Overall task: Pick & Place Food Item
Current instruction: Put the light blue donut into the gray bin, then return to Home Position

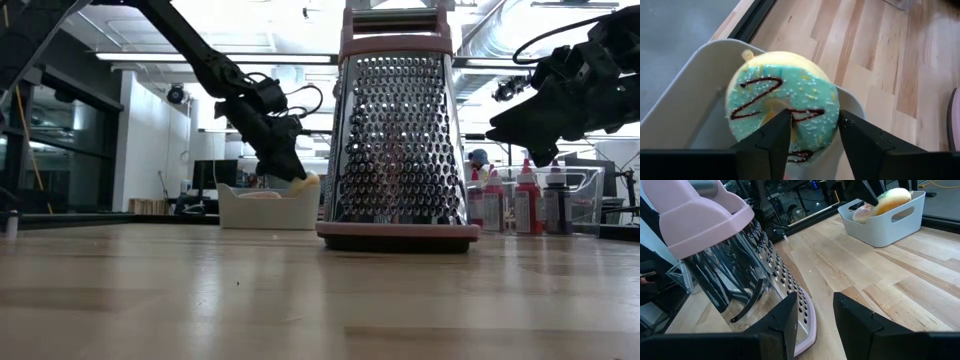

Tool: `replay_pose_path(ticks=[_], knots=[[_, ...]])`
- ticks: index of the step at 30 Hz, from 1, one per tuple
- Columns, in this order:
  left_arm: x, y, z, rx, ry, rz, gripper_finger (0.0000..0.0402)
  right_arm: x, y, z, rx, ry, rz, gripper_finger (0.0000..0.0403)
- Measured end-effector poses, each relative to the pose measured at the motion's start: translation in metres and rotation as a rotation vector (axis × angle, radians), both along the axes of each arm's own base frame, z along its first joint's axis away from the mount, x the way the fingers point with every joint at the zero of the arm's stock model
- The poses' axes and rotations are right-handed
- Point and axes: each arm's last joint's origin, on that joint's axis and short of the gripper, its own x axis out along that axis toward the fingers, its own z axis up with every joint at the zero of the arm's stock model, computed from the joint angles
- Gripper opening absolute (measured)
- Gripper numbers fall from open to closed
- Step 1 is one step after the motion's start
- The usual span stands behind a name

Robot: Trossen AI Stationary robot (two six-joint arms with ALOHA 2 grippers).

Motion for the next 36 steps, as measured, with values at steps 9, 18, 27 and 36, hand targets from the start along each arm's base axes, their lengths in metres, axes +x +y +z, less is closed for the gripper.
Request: replay_pose_path(ticks=[9,18,27,36], knots=[[-0.002,0.001,0.000,-0.007,0.006,0.004,0.0179,0.000,0.000,0.000,0.000,0.000,0.000,0.0114],[-0.002,0.001,-0.001,-0.009,0.008,0.004,0.0180,0.000,0.000,0.000,0.000,0.000,0.000,0.0114],[-0.002,0.001,-0.001,-0.003,0.008,-0.001,0.0180,0.000,0.000,0.000,0.000,0.000,0.000,0.0114],[-0.012,-0.001,0.026,0.050,-0.044,-0.002,0.0180,0.000,0.000,0.000,0.000,0.000,0.000,0.0114]])
